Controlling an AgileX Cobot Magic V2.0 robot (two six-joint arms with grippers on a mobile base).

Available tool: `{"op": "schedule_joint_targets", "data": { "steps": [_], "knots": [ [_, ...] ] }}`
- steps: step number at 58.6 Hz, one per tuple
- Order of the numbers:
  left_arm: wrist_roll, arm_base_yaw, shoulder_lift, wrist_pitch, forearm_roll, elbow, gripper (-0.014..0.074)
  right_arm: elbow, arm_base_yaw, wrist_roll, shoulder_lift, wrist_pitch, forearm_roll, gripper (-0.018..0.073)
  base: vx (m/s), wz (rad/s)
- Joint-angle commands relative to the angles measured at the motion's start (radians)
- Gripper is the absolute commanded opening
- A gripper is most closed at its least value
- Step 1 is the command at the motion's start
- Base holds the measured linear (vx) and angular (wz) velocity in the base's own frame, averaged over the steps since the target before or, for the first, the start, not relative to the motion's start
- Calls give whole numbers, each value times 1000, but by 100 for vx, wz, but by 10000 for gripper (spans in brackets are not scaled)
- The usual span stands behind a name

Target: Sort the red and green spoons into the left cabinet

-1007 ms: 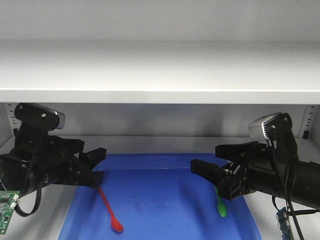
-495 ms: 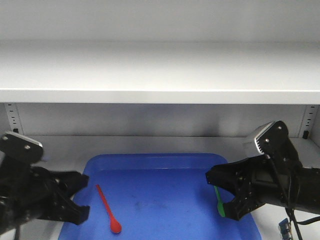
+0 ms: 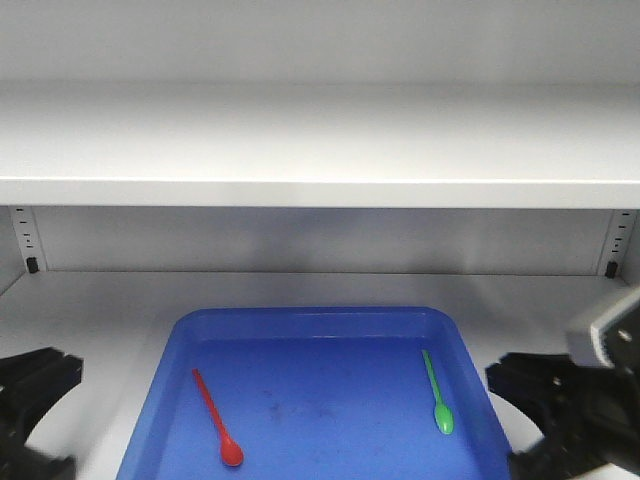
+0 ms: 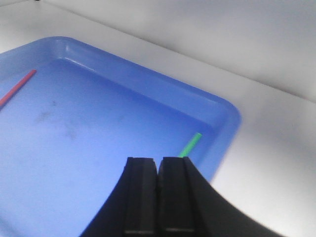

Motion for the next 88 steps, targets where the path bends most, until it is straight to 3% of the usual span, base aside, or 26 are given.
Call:
{"op": "schedule_joint_targets", "data": {
  "steps": [1,20,55,71,75,79,84,87,88],
  "knots": [
    [29,-2,-91,0,-7,11,-3,17,-3,-10,-106,-33,55,-3,0,0],
    [29,-2,-274,0,-8,77,-1,78,-3,-7,-310,-44,133,-3,0,0],
    [30,-2,-279,6,-8,77,-1,78,-3,-8,-329,-26,136,-3,0,0],
    [0,-2,-274,-52,3,77,-1,78,-3,-8,-329,-26,136,-3,0,0],
    [-94,-2,-274,-32,105,77,-1,78,-3,-8,-329,-26,136,-3,0,0],
    [-274,-2,-274,-9,327,77,-1,78,-3,-8,-329,-26,136,-3,0,0],
    [-626,-2,-274,0,662,77,-1,78,-3,-8,-329,-26,136,-3,0,0],
    [-890,-2,-274,0,904,77,-1,78,-3,-8,-329,-26,136,-3,0,0],
    [-971,-2,-274,0,954,77,-1,78,-3,-8,-329,-26,136,-3,0,0]
  ]
}}
